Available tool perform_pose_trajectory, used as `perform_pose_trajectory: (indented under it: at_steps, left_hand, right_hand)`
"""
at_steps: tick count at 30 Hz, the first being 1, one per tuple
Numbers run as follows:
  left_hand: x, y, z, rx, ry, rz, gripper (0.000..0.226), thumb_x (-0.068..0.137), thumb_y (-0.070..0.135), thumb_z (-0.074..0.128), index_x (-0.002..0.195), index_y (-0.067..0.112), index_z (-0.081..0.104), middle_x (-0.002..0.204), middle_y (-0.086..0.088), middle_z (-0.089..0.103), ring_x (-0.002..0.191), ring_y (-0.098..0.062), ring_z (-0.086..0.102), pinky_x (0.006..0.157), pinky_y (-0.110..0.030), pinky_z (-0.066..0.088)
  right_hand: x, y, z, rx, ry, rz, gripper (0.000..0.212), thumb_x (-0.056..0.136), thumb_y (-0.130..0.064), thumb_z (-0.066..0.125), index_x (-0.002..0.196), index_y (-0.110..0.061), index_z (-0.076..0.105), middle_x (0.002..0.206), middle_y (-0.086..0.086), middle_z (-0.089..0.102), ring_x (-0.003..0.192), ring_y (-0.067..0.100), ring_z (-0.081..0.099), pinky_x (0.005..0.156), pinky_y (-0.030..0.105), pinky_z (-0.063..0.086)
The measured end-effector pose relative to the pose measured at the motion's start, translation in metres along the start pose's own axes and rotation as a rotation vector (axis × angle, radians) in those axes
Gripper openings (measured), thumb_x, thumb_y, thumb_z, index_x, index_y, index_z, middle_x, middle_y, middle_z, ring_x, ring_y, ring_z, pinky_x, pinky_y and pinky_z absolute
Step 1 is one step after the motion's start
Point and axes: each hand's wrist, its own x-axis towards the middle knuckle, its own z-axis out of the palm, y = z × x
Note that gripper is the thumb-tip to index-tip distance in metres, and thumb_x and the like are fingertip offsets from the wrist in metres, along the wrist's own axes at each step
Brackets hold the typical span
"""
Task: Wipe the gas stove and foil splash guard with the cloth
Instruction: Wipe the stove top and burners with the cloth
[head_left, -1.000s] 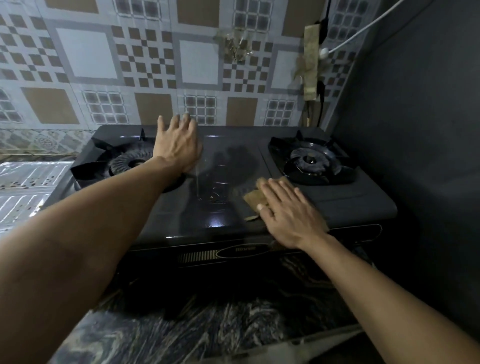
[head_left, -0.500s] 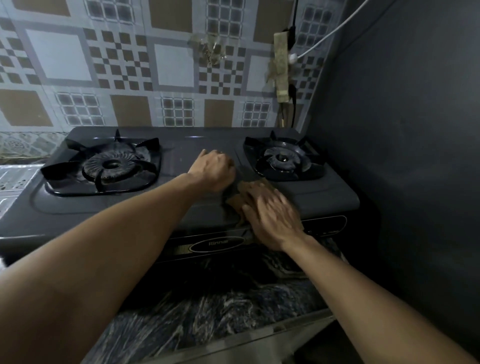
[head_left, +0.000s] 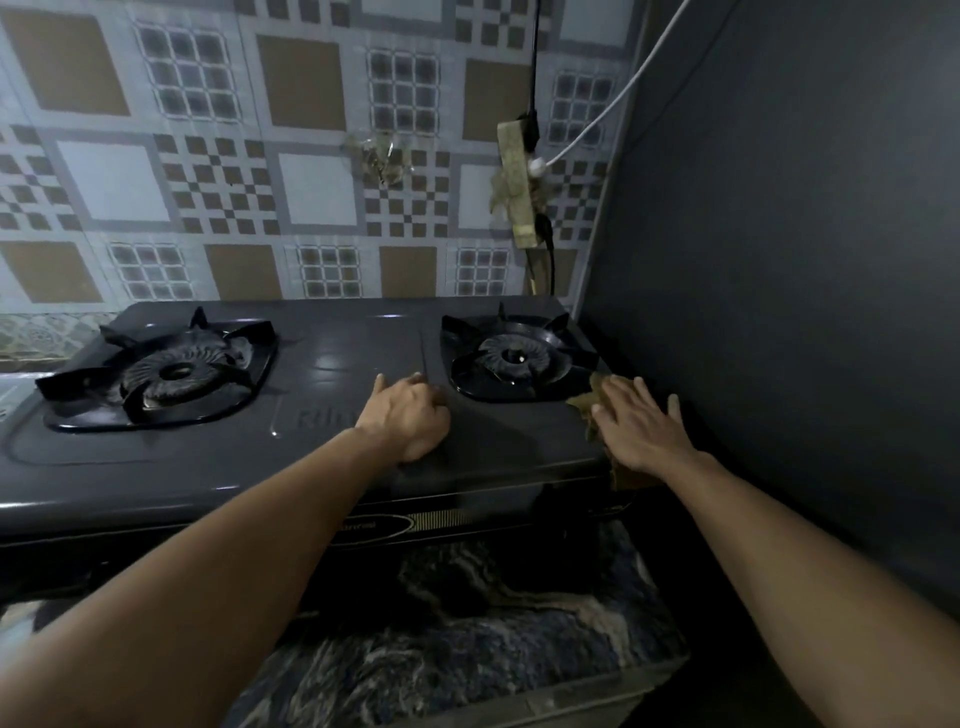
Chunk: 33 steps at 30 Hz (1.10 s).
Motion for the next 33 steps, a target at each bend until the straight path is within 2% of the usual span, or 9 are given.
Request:
perform_pose_trajectory:
  at_steps: [3,8,10,12,15,19,23,27,33]
  left_hand:
    - [-0.002,0.008,-0.008,0.021,-0.054,-0.036,0.044,0.098,0.025,0.030,0.133,0.017,0.055,0.148,-0.019,0.040,0.144,-0.023,0.024,0.119,-0.048,0.007]
    - [-0.003,0.014,-0.006,0.026,-0.105,-0.059,0.048,0.100,0.026,0.025,0.139,0.013,0.049,0.151,-0.009,0.038,0.146,-0.021,0.018,0.118,-0.056,0.000]
    - [-0.004,0.012,-0.005,0.013,-0.130,-0.066,0.051,0.101,0.027,0.022,0.145,0.013,0.043,0.157,0.000,0.030,0.149,-0.018,0.009,0.117,-0.057,-0.003]
    - [-0.006,0.010,-0.004,0.048,-0.162,-0.063,0.052,0.101,0.029,0.020,0.150,0.017,0.034,0.160,0.005,0.022,0.149,-0.018,0.003,0.116,-0.060,-0.005]
    - [-0.014,0.010,-0.002,0.095,-0.184,-0.046,0.054,0.100,0.031,0.022,0.153,0.019,0.025,0.163,0.003,0.009,0.150,-0.021,-0.005,0.113,-0.063,-0.010]
    - [-0.022,-0.002,0.001,0.010,-0.102,-0.074,0.060,0.096,0.031,0.028,0.154,0.023,0.018,0.163,-0.002,-0.002,0.149,-0.019,-0.011,0.113,-0.060,-0.014]
    - [-0.030,-0.022,-0.003,-0.023,-0.043,-0.110,0.053,0.097,0.028,0.028,0.150,0.021,0.030,0.163,-0.005,0.004,0.150,-0.019,-0.005,0.114,-0.061,-0.009]
    - [-0.051,-0.053,-0.014,-0.044,0.024,-0.236,0.048,0.100,0.026,0.028,0.145,0.015,0.040,0.162,-0.004,0.013,0.150,-0.018,0.003,0.115,-0.062,-0.004]
    - [-0.106,-0.132,-0.024,-0.032,0.103,-0.438,0.046,0.099,0.028,0.030,0.140,0.016,0.045,0.155,-0.004,0.029,0.146,-0.023,0.016,0.113,-0.064,0.007]
  right_hand:
    - [0.001,0.000,-0.002,-0.009,-0.020,-0.030,0.059,0.101,-0.047,0.013,0.155,-0.023,0.006,0.163,-0.010,-0.006,0.149,0.016,-0.012,0.119,0.052,-0.006]
    - [-0.023,-0.010,0.006,-0.038,0.015,-0.161,0.066,0.099,-0.049,0.015,0.155,-0.015,0.006,0.163,-0.003,-0.002,0.149,0.013,-0.008,0.120,0.042,-0.007]
    - [-0.035,-0.023,0.008,-0.069,-0.047,-0.289,0.075,0.088,-0.046,0.020,0.155,-0.015,0.002,0.163,-0.003,-0.006,0.149,0.012,-0.009,0.119,0.040,-0.009]
    - [-0.039,-0.030,0.004,-0.076,-0.157,-0.405,0.085,0.081,-0.039,0.033,0.154,-0.017,-0.005,0.162,-0.005,-0.013,0.148,0.011,-0.014,0.119,0.038,-0.011]
    - [-0.032,-0.023,-0.009,-0.080,-0.246,-0.503,0.081,0.095,-0.033,0.046,0.154,-0.023,-0.009,0.160,-0.009,-0.016,0.147,0.009,-0.017,0.120,0.037,-0.010]
    - [-0.029,-0.028,-0.003,-0.099,-0.206,-0.576,0.072,0.100,-0.034,0.043,0.153,-0.027,-0.005,0.160,-0.015,-0.010,0.148,0.010,-0.014,0.121,0.041,-0.005]
    - [-0.039,-0.084,0.014,-0.033,-0.127,-0.724,0.061,0.103,-0.035,0.034,0.154,-0.028,0.002,0.161,-0.015,-0.003,0.148,0.008,-0.010,0.121,0.040,-0.005]
    - [-0.047,-0.164,0.026,-0.088,-0.116,-0.824,0.063,0.103,-0.040,0.028,0.155,-0.019,0.000,0.163,-0.005,-0.006,0.149,0.014,-0.010,0.121,0.041,-0.006]
    - [-0.044,-0.228,0.035,-0.117,-0.149,-0.904,0.063,0.103,-0.041,0.024,0.155,-0.017,-0.002,0.163,-0.004,-0.008,0.149,0.014,-0.012,0.120,0.042,-0.009]
